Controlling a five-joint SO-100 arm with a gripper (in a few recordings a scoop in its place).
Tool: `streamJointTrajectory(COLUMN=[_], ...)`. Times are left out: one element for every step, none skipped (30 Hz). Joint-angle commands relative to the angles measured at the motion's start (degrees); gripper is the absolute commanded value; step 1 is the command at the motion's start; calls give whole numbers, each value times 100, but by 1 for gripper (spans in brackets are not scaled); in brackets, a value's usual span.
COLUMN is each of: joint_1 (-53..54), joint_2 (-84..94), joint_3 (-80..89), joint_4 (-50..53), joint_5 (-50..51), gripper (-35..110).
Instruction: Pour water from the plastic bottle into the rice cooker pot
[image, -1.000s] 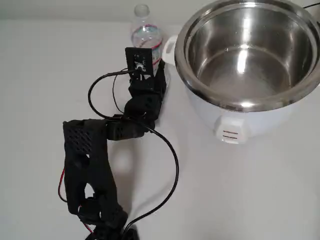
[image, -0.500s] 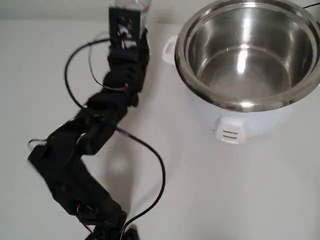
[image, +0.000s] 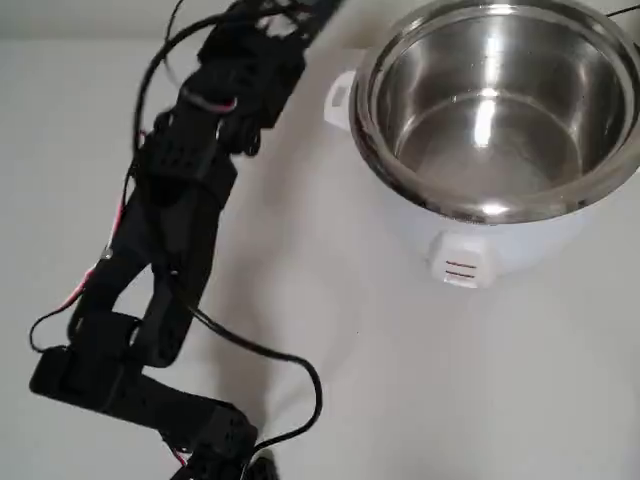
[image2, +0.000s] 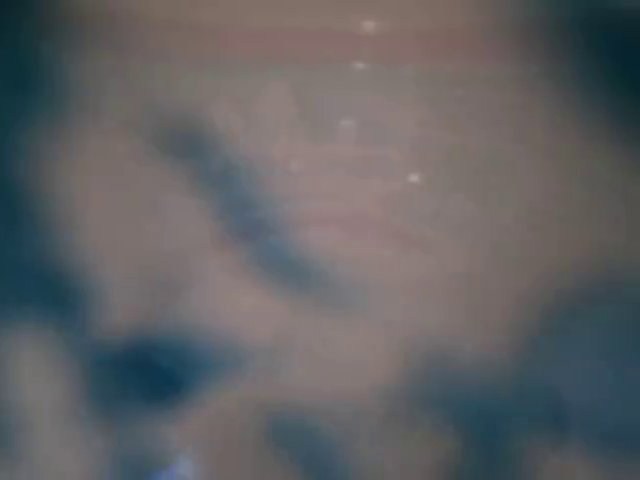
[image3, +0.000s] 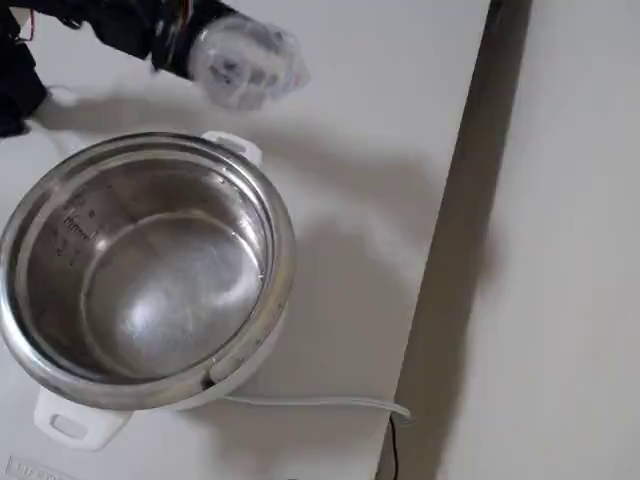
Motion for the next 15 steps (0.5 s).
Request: streamJointTrajectory(joint_1=[272, 316, 352, 369, 369, 369, 343, 316, 299, 290, 290, 290, 316, 360, 387], joint_2=[606, 606, 606, 606, 580, 545, 492, 413, 299, 167, 26, -132, -272, -431, -624], joint_3=[-1195, -1239, -1292, -1389, -1503, -1635, -1793, -2030, -2320, -2619, -2936, -3261, -3586, -3938, -4342], joint_4=[404, 483, 598, 738, 888, 1028, 1169, 1389, 1617, 1811, 1995, 2162, 2320, 2505, 2725], joint_5=[905, 1116, 1362, 1591, 1802, 2004, 2215, 2452, 2681, 2909, 3094, 3234, 3454, 3691, 3885], gripper=[5, 5, 5, 5, 5, 5, 5, 5, 5, 5, 5, 5, 5, 5, 5])
